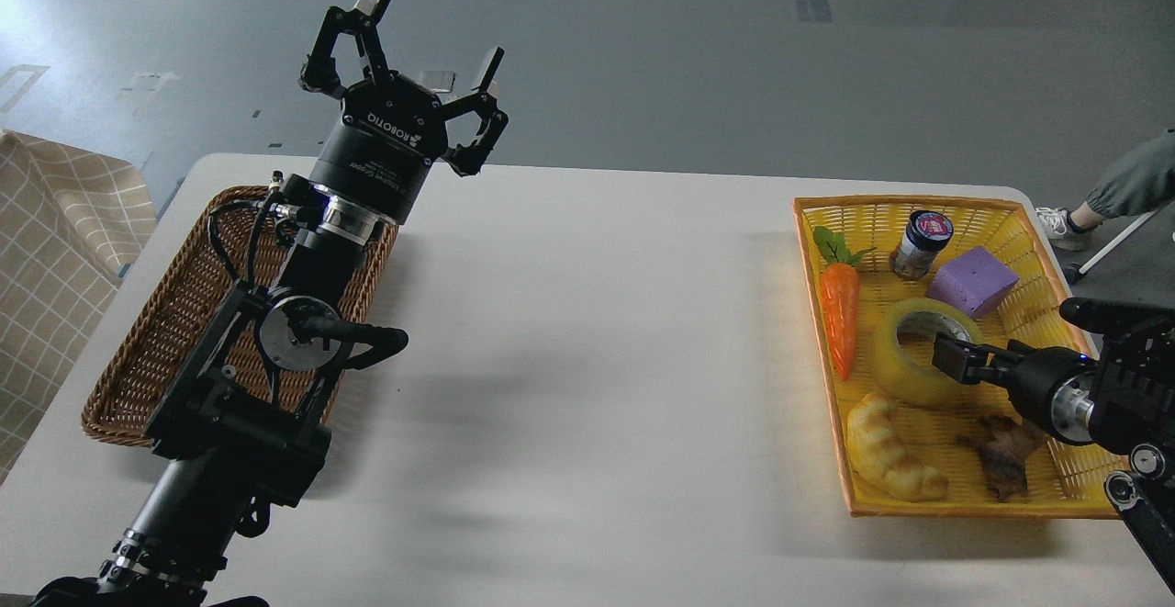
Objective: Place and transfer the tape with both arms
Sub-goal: 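Lower the right gripper into the tray beside the yellow tape roll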
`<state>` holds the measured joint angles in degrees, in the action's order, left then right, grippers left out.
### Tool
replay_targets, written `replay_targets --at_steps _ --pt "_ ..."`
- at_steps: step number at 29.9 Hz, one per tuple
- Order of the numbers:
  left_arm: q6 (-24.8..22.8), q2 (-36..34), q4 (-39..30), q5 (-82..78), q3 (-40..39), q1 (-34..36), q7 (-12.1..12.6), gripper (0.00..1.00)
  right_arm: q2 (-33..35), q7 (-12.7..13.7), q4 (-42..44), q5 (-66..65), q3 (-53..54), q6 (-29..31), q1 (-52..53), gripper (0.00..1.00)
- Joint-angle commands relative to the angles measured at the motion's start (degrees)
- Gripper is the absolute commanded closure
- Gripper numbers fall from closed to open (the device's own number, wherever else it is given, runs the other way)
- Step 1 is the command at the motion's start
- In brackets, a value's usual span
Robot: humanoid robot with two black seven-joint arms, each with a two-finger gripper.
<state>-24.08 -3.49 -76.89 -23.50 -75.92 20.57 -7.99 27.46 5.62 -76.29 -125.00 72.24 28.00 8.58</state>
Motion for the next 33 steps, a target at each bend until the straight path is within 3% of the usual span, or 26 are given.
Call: replay_targets --at_steps 1,3,5,19,23,33 --pt "0.00 0.06 -0.02 -0.05 -0.02 0.00 -0.01 0.02 -0.13 0.01 0.00 0.00 0.10 0.00 0.03 0.32" --pt "0.09 0.06 -0.02 -0.05 -0.02 0.00 -0.01 0.02 -0.22 0.62 0.00 0.00 0.10 0.00 -0.05 0.42" --pt "0.09 0.06 -0.02 -0.05 -0.02 0.00 -0.01 0.02 -0.22 0.88 0.00 0.00 0.01 0.00 -0.05 0.46" --pt "0.70 -0.02 -0.02 -0.05 0.07 -0.09 0.17 0.02 -1.01 1.85 0.09 0.00 0.01 0.00 -0.49 0.51" --pt "0.79 -0.02 -0.02 -0.05 0.07 -0.09 0.17 0.02 -1.36 3.43 0.09 0.00 0.01 0.00 -0.49 0.62" --pt "0.79 -0.02 -0.02 -0.14 -0.02 -0.09 0.08 0.02 -2.76 3.43 0.09 0.00 0.19 0.00 -0.23 0.82"
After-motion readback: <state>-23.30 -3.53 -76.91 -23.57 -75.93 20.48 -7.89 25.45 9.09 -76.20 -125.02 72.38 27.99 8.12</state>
